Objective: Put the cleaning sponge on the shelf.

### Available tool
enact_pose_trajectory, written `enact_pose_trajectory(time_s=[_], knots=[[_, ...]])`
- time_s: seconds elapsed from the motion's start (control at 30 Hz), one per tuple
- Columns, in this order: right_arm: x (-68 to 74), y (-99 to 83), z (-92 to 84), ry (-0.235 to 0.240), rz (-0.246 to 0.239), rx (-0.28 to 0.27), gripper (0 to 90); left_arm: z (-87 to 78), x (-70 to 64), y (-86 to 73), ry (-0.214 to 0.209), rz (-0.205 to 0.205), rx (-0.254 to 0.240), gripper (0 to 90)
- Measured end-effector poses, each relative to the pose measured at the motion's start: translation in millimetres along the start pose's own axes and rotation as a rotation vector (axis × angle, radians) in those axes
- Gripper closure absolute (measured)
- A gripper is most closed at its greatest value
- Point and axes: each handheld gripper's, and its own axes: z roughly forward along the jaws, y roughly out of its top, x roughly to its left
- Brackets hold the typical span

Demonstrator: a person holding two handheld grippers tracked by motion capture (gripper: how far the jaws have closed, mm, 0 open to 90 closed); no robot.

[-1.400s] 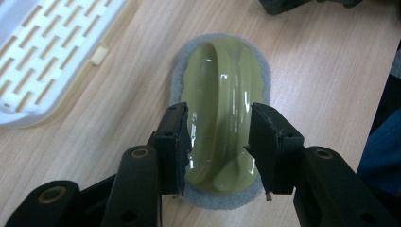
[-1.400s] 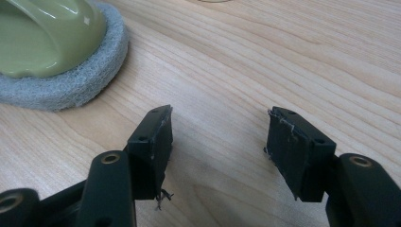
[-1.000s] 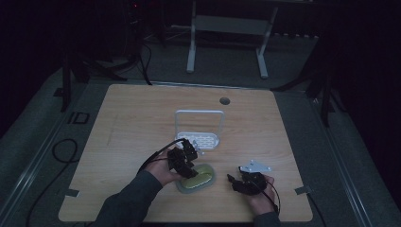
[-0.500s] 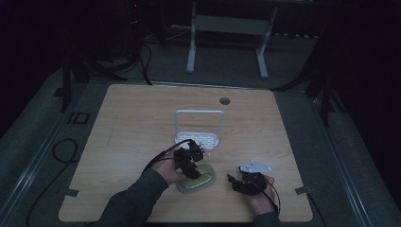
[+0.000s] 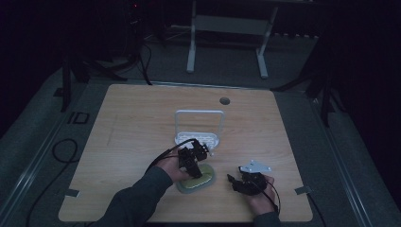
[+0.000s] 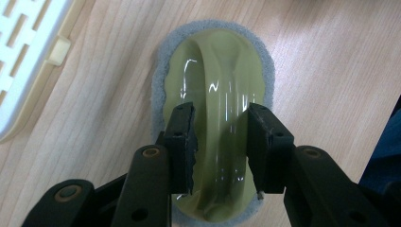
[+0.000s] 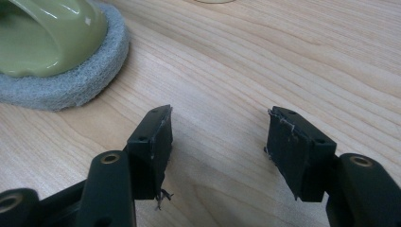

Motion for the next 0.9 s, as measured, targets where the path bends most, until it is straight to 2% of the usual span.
enact_pose_trajectory(time_s=[0.17,0.53,0.9], knots=[[0.0,-0.1,0.1,0.000,0.001,-0.001,40.4,3.0,-0.2,5.6,-0.001,0.015,0.028,66.1],[0.0,-0.2,0.0,0.000,0.001,-0.002,40.4,6.7,-0.6,11.4,-0.014,0.021,0.075,70.1],[0.2,-0.3,0.0,0.000,0.003,-0.002,40.4,5.8,-3.5,13.5,0.021,0.061,0.111,70.4]])
